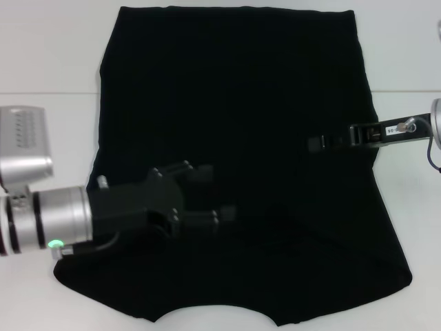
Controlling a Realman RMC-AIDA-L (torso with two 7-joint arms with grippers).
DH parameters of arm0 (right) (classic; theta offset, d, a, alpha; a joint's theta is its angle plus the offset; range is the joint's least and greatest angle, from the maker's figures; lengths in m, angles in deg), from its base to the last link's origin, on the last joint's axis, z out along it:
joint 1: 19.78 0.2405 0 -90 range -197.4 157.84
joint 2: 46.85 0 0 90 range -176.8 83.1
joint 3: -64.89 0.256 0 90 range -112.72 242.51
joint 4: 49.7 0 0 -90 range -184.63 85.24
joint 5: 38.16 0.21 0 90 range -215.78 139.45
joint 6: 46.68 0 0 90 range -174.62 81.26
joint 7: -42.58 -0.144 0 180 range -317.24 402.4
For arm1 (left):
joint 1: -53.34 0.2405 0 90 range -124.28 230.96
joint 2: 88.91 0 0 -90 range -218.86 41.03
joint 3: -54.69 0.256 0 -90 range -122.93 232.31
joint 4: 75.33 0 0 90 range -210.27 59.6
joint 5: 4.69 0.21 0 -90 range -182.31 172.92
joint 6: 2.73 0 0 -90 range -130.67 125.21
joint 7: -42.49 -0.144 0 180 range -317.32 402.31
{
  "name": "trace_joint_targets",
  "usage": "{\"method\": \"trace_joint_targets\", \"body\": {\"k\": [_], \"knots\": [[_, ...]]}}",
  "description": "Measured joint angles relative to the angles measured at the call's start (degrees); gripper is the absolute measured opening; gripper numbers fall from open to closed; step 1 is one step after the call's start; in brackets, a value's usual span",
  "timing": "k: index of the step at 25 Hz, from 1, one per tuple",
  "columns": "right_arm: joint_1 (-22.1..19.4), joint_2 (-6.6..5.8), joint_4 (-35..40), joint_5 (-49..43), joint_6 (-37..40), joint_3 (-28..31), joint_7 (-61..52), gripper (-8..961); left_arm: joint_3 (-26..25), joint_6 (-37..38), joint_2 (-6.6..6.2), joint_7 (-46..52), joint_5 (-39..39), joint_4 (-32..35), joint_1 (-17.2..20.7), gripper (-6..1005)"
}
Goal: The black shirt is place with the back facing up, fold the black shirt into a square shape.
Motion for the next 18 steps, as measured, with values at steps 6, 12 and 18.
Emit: {"method": "trace_joint_targets", "body": {"k": [6,12,18], "knots": [[-4.1,1.71,-0.3,11.3,0.1,0.0,11.5,372,-3.1,0.3,-2.6,15.1,0.4,3.5,1.7,912],[-6.7,5.3,-0.9,19.5,0.1,-0.3,27.9,685,-3.7,2.2,-3.79,35.5,8.4,16.7,6.1,902],[-5.8,5.96,-1.0,19.9,-0.1,-1.6,30.3,870,-8.5,6.4,-4.43,49.4,17.7,25.4,8.0,893]]}}
